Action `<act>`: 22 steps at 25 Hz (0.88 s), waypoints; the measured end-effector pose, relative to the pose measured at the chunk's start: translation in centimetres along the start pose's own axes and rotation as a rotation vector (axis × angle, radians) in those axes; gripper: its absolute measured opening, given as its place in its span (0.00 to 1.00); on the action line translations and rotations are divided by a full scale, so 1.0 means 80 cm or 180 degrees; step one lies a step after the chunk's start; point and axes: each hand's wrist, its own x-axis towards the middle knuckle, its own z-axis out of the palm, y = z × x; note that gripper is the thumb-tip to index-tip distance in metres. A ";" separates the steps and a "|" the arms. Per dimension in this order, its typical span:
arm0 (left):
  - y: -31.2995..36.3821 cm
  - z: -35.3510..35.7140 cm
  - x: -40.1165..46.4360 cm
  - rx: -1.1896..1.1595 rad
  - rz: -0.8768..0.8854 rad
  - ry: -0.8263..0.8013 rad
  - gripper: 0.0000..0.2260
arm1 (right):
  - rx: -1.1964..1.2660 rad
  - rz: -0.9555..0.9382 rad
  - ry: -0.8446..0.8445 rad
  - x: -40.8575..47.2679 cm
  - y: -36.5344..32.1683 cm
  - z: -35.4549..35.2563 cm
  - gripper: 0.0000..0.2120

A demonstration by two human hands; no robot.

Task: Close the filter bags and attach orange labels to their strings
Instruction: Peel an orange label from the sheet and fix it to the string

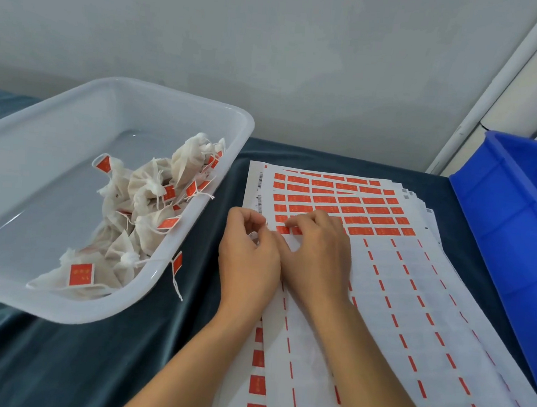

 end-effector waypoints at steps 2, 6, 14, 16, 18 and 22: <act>0.000 0.000 0.001 0.0019 0.0018 -0.0113 0.11 | -0.0075 -0.0075 -0.0124 0.000 0.007 -0.003 0.23; -0.001 -0.004 0.002 0.0842 0.0229 -0.0524 0.12 | -0.0166 -0.0286 -0.0350 0.003 0.018 -0.011 0.23; -0.013 -0.002 0.002 0.1650 0.0521 -0.0582 0.09 | -0.0382 -0.0218 0.0051 -0.008 0.019 -0.007 0.23; -0.014 -0.004 0.006 0.1593 0.0377 -0.0705 0.10 | -0.0347 -0.0210 0.0028 -0.008 0.020 -0.007 0.23; -0.014 -0.005 0.008 0.1584 0.0371 -0.0763 0.12 | -0.0282 -0.0181 -0.0011 -0.008 0.020 -0.006 0.24; -0.011 -0.005 0.006 0.1462 0.0327 -0.0732 0.13 | -0.0218 -0.0221 -0.0035 -0.003 0.020 -0.013 0.23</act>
